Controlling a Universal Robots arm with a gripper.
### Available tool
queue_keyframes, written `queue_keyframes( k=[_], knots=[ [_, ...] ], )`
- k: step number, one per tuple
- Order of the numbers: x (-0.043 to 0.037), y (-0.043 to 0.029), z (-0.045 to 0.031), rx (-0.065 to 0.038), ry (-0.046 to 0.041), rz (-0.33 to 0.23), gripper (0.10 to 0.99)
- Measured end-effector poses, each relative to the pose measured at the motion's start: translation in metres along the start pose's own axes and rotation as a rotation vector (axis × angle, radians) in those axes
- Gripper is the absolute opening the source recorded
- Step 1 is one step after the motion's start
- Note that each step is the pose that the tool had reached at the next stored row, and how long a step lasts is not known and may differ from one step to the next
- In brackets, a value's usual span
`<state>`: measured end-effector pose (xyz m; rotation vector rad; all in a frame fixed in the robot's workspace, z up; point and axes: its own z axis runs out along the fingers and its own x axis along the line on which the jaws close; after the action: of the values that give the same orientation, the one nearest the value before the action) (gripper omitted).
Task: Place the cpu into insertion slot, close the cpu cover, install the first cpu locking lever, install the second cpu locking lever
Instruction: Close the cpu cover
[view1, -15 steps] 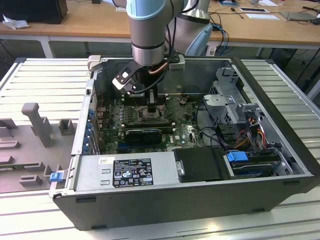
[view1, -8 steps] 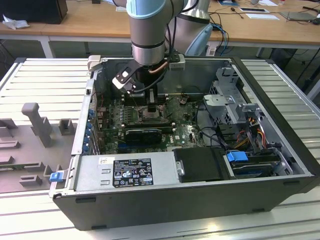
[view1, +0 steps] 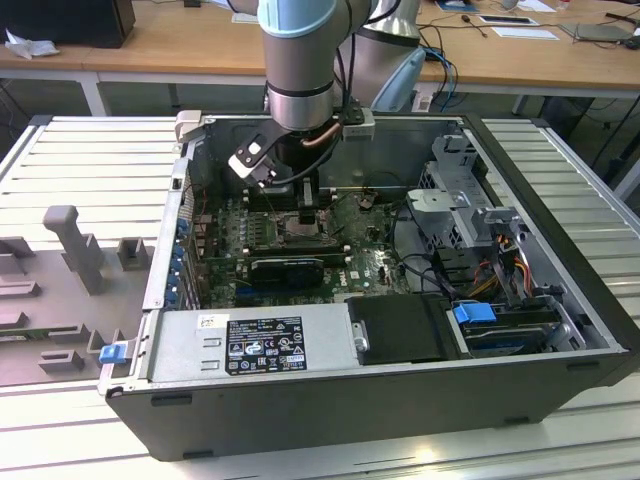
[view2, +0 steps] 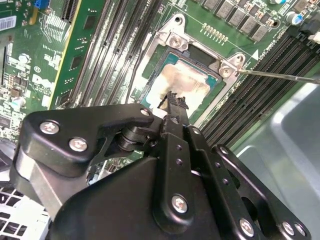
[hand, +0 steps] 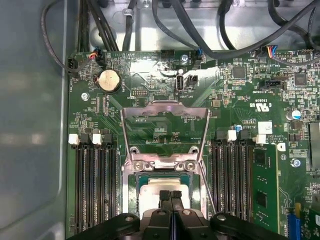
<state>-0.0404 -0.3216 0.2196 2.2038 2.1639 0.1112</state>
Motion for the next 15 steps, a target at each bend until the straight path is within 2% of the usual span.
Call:
queue_keyframes(
  k=[6, 15],
  knots=[
    [0.0003, 0.0006, -0.0055, 0.000, 0.0005, 0.000, 0.106],
    [0.0004, 0.0072, -0.0050, 0.000, 0.0003, 0.000, 0.106]
  ],
)
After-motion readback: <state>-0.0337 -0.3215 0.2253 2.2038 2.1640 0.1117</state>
